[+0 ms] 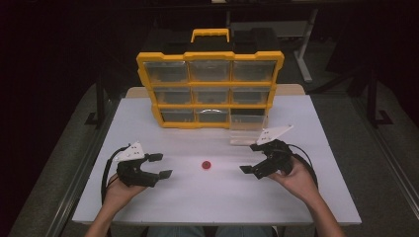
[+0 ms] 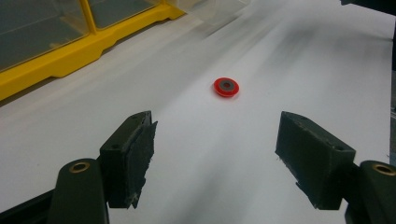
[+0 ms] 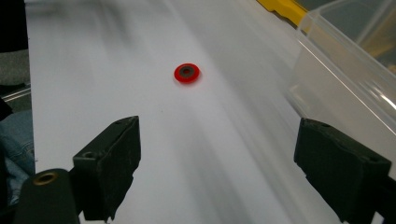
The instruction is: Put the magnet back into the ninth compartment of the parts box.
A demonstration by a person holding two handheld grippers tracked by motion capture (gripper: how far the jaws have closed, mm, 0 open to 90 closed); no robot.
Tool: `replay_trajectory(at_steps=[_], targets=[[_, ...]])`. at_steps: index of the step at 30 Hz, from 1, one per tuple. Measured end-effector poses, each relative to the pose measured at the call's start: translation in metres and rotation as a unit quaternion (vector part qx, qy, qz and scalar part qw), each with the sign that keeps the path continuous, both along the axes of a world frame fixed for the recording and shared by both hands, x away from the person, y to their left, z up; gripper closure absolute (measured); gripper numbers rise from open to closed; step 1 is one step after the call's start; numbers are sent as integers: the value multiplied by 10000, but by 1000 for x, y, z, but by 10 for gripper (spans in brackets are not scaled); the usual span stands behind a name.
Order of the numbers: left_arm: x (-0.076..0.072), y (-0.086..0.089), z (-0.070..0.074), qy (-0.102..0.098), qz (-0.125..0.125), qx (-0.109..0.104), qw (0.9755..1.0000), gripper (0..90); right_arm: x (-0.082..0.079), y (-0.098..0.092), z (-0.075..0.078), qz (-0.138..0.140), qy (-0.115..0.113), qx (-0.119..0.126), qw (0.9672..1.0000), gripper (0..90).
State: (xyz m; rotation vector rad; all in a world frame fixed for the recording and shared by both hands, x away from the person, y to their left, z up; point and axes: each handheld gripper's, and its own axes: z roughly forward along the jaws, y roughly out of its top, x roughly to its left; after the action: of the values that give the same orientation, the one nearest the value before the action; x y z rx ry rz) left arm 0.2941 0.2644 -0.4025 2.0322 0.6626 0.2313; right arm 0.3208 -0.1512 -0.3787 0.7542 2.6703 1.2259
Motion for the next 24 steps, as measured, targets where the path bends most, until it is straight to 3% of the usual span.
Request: replay_trajectory(at_steps=[24], targets=[[2, 1, 0, -3, -28, -3, 10000, 272, 20, 53, -4, 526, 88, -257, 9982, 160]])
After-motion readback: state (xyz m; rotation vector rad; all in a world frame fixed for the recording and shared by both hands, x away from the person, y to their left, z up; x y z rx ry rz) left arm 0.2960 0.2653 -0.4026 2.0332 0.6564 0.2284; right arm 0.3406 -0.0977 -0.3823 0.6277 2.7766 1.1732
